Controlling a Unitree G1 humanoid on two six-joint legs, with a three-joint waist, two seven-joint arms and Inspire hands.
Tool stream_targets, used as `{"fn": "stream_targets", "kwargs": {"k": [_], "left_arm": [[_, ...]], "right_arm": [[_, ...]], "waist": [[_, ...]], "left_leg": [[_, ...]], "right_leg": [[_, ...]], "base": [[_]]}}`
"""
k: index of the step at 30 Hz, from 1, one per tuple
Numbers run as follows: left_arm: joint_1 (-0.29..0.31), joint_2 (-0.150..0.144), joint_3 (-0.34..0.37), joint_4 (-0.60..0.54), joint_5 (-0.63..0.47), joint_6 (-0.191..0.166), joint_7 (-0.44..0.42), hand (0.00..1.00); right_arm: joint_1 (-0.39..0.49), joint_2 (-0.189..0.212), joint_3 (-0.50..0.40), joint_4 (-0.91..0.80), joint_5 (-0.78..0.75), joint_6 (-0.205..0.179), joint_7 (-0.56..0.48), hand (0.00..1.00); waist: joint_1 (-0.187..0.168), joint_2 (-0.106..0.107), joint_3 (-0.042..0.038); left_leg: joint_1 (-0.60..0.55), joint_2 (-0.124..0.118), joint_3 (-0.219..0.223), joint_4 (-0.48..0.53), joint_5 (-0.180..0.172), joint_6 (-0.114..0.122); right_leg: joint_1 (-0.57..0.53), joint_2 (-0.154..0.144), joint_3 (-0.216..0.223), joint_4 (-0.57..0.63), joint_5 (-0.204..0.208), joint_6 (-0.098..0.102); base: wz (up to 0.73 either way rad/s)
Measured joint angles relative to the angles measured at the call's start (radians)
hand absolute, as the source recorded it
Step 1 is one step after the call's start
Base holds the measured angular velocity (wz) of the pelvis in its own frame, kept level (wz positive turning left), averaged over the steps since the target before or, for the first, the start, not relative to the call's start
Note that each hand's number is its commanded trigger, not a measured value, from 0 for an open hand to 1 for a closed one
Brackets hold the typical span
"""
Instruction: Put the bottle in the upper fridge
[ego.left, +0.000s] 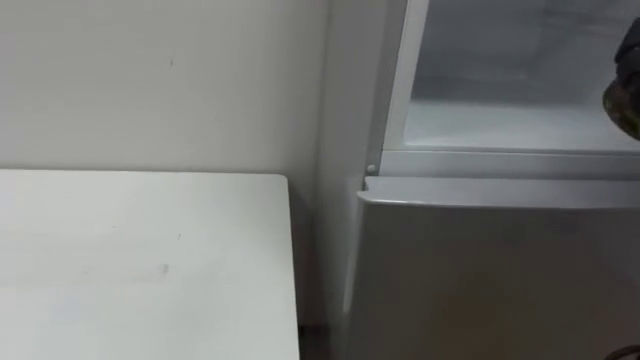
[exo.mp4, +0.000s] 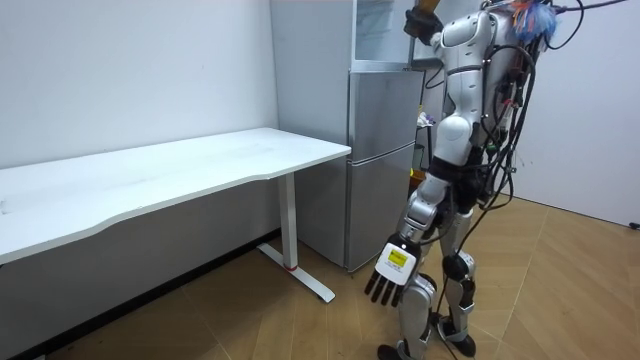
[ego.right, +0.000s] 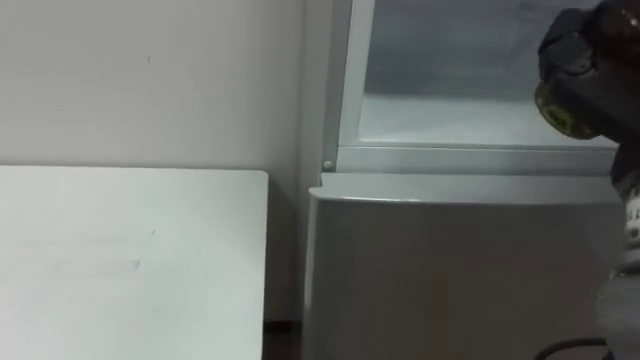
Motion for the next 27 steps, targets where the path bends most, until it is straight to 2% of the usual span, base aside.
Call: {"fn": "stream_targets", "kwargs": {"k": [5,9,12,15,17,21,22,25,27], "left_arm": [[0.005,0.005,-0.001,0.001,-0.003,0.002,0.000,0.00],[0.016,0.005,0.001,0.000,0.010,0.020,-0.005,0.00],[0.029,0.005,0.001,-0.003,0.031,0.043,-0.013,0.00],[0.033,0.006,0.012,-0.006,0.062,0.063,-0.020,0.00],[0.033,0.008,0.029,-0.007,0.072,0.067,-0.021,0.00],[0.033,0.015,0.038,-0.006,0.092,0.082,-0.018,0.00],[0.033,0.017,0.038,-0.004,0.098,0.083,-0.018,0.00],[0.038,0.025,0.040,0.000,0.099,0.087,-0.018,0.00],[0.037,0.026,0.040,-0.002,0.099,0.086,-0.018,0.00]], "right_arm": [[-0.001,-0.006,0.006,0.159,0.039,0.002,-0.026,1.00],[-0.012,-0.018,0.008,0.277,0.056,0.035,-0.043,1.00],[-0.066,-0.037,0.019,0.374,0.056,0.080,-0.042,1.00],[-0.133,-0.038,0.019,0.448,0.056,0.090,-0.056,1.00],[-0.159,-0.042,0.022,0.471,0.056,0.091,-0.065,1.00],[-0.216,-0.115,0.102,0.540,0.056,0.113,-0.084,1.00],[-0.234,-0.123,0.118,0.551,0.055,0.121,-0.083,1.00],[-0.269,-0.124,0.143,0.552,0.049,0.131,-0.083,1.00],[-0.302,-0.124,0.146,0.552,0.050,0.132,-0.084,1.00]], "waist": [[0.010,-0.002,0.0013],[0.025,-0.002,0.0013],[0.028,-0.002,0.0012],[0.030,-0.003,0.0010],[0.031,-0.006,0.0020],[0.054,-0.015,0.0027],[0.057,-0.021,0.0059],[0.056,-0.040,0.0029],[0.054,-0.044,0.0030]], "left_leg": [[-0.005,-0.001,-0.009,0.001,0.000,0.000],[-0.009,-0.002,-0.018,0.001,0.000,0.000],[-0.016,-0.002,-0.019,0.002,0.000,0.000],[-0.030,-0.001,-0.020,0.004,0.000,0.000],[-0.036,-0.001,-0.022,0.005,0.000,0.000],[-0.030,-0.001,-0.021,0.005,0.001,0.000],[-0.025,-0.001,-0.021,0.005,0.001,0.000],[-0.027,-0.001,-0.022,0.006,0.001,0.000],[-0.033,-0.002,-0.025,0.009,0.000,0.000]], "right_leg": [[0.003,0.000,-0.005,0.001,0.000,0.000],[-0.002,-0.001,-0.019,0.001,0.000,0.000],[-0.005,0.000,-0.025,0.001,0.000,0.000],[-0.016,-0.001,-0.028,0.002,0.000,0.000],[-0.020,-0.001,-0.035,0.002,0.000,0.000],[-0.021,-0.003,-0.035,0.015,0.000,0.001],[-0.018,-0.003,-0.035,0.016,0.000,0.001],[-0.016,-0.003,-0.046,0.016,-0.001,0.001],[-0.017,-0.004,-0.053,0.015,-0.001,0.001]], "base": [[0.03],[0.06],[0.03],[0.01],[0.03],[0.00],[0.00],[0.01],[0.07]]}}
